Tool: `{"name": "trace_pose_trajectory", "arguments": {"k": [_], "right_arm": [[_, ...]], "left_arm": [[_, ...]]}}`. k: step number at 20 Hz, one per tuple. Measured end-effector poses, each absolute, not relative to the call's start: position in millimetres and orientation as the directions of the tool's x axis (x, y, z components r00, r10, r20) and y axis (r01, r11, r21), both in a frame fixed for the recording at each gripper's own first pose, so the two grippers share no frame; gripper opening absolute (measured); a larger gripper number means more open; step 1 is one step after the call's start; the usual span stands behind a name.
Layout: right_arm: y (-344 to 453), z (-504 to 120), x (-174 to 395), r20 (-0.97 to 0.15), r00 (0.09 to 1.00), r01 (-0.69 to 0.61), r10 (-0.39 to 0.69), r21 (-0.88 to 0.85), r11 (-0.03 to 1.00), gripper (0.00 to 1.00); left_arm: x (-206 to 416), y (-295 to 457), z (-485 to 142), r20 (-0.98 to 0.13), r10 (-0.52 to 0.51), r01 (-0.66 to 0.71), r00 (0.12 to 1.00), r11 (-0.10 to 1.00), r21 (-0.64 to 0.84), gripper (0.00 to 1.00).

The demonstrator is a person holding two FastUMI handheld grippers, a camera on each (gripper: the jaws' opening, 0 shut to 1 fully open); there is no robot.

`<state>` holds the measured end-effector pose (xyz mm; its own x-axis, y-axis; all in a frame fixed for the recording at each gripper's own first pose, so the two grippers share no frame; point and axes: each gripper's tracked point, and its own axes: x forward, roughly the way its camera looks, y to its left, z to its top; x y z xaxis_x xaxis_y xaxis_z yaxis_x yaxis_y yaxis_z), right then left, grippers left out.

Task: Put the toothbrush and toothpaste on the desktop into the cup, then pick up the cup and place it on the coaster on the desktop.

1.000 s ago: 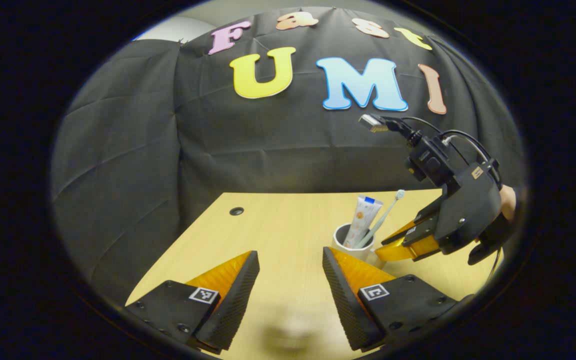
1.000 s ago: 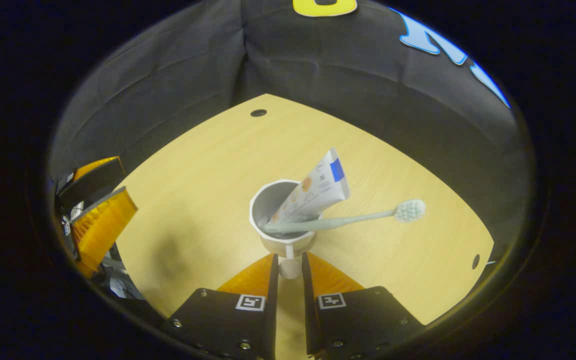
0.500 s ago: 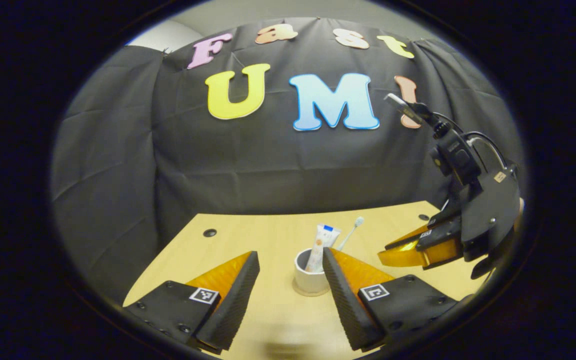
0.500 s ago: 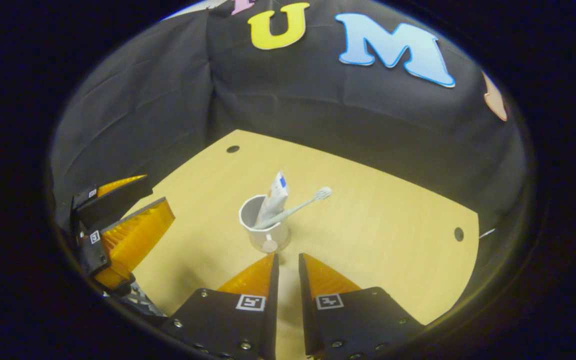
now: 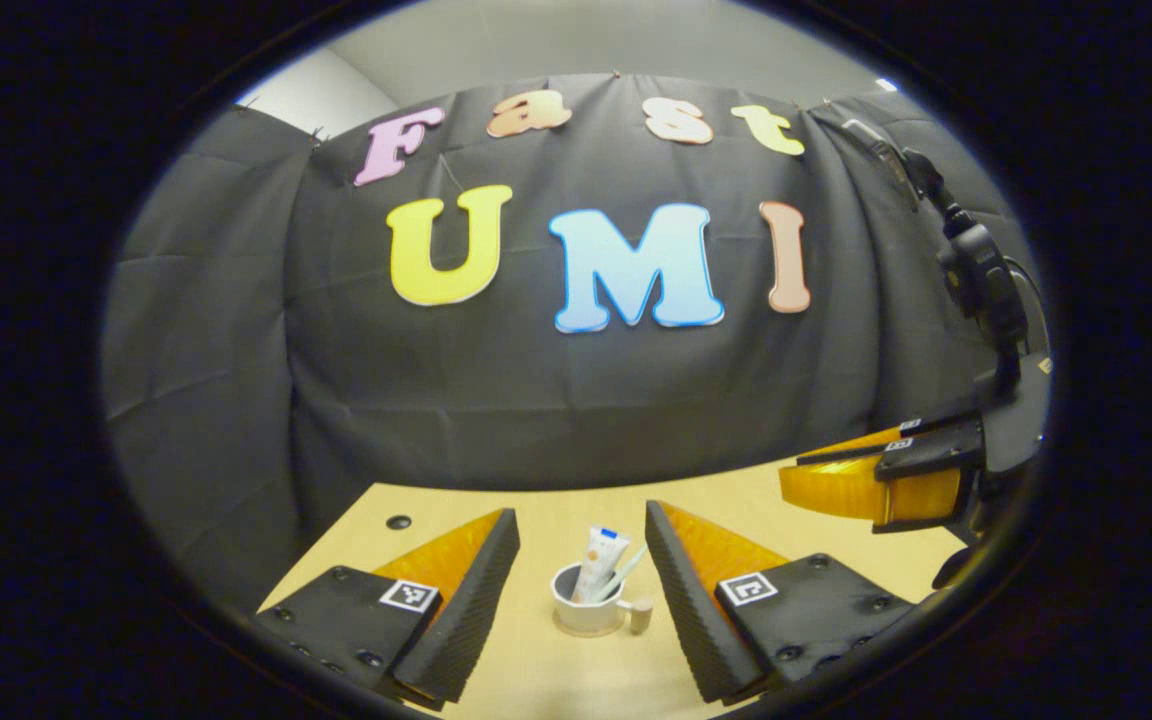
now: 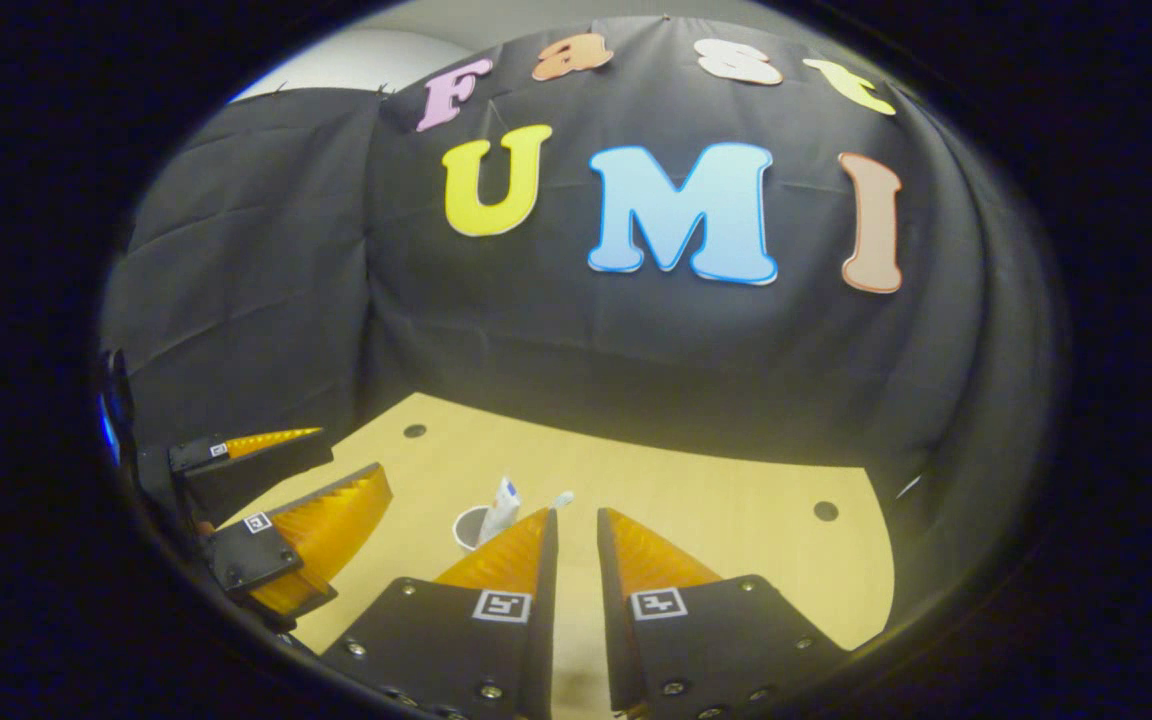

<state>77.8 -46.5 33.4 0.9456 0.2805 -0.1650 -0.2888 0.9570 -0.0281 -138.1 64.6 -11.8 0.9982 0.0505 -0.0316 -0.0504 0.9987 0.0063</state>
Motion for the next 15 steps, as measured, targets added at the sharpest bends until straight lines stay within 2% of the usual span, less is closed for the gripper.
{"name": "trace_pose_trajectory", "arguments": {"k": [4, 6, 10, 12, 15], "right_arm": [[-54, 65, 61, -0.07, 0.963, -0.262, 0.261, -0.011, 0.965, 0.19], [-55, 63, 63, -0.035, 0.969, -0.246, 0.245, -0.009, 0.969, 0.24], [-58, 64, 61, 0.008, 0.975, -0.224, 0.224, -0.01, 0.975, 0.22], [-57, 60, 61, 0.016, 0.977, -0.215, 0.215, -0.003, 0.977, 0.84], [-58, 64, 60, 0.041, 0.981, -0.193, 0.192, 0.015, 0.981, 0.83]], "left_arm": [[-144, 56, 19, 0.022, 0.048, -0.048, 0.999, 0.999, 0.006, 0.86], [-149, 55, 32, 0.045, 0.055, -0.055, 0.997, 0.998, -0.007, 0.86], [-159, 53, 51, 0.079, 0.052, -0.05, 0.996, 0.998, -0.027, 0.92], [-161, 51, 54, 0.084, 0.044, -0.042, 0.996, 0.999, -0.027, 0.92], [-166, 53, 57, 0.087, 0.035, -0.033, 0.996, 0.999, -0.024, 0.93]]}}
